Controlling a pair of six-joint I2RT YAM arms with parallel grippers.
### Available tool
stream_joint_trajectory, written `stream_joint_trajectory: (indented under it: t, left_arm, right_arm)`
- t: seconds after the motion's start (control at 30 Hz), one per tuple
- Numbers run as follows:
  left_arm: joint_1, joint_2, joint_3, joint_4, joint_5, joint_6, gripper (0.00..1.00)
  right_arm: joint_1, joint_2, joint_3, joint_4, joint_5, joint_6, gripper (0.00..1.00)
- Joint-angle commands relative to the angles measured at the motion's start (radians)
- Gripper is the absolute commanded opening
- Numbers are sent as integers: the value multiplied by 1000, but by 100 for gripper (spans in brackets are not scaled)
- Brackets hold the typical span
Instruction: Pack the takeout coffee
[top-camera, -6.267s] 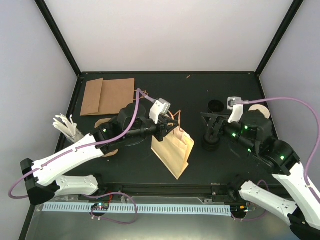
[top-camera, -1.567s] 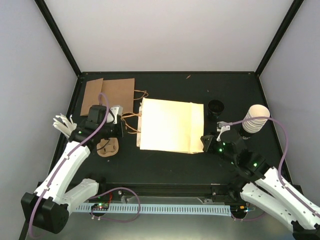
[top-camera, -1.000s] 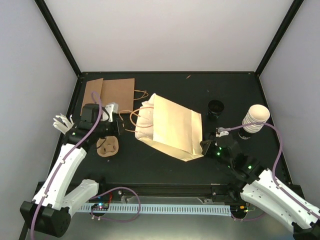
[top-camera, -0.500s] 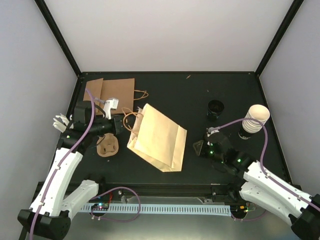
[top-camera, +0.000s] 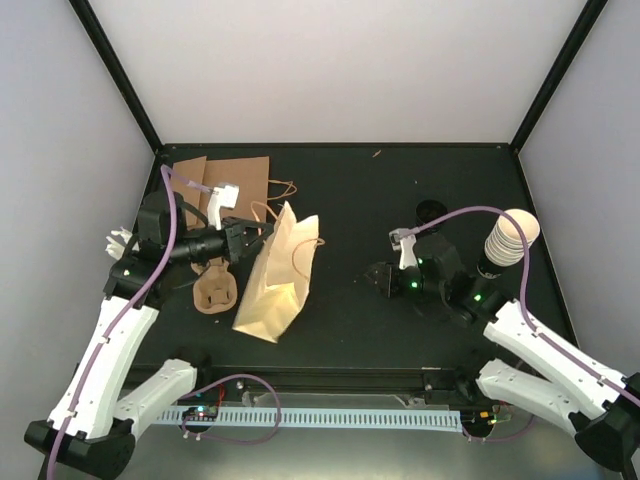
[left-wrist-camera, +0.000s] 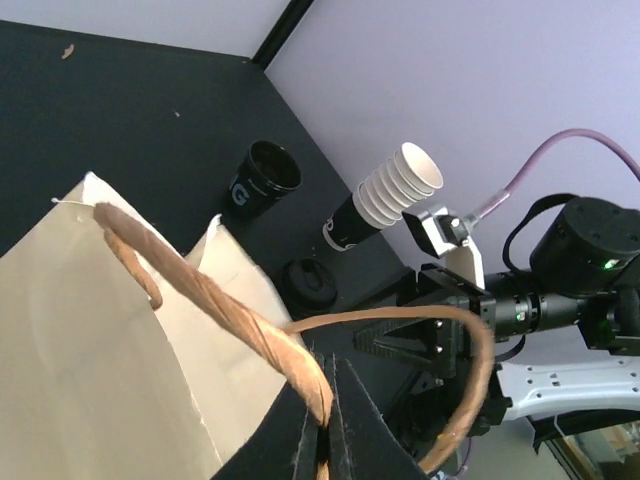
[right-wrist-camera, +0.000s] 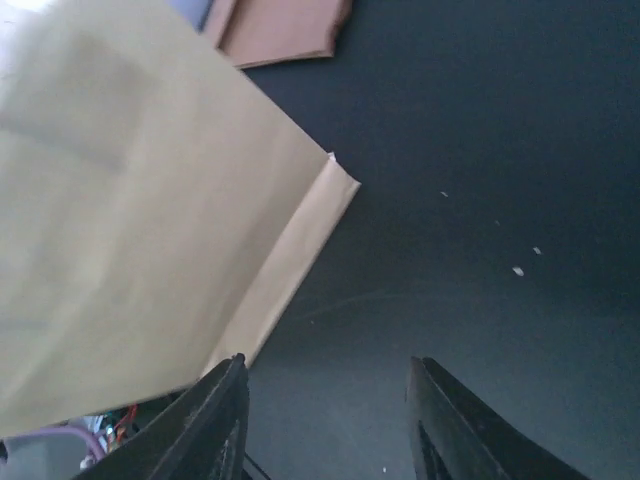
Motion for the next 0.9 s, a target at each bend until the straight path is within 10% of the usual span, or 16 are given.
stream_joint_trajectory:
  t: [0.0, 0.87]
  left_arm:
    - [-30, -1, 33, 60, -19, -32, 2]
    - [-169, 88, 67, 95, -85, -35, 2]
  right_arm:
    - [0, 23, 110, -27, -84, -94, 48]
    - [67, 208, 574, -293, -61, -291, 70]
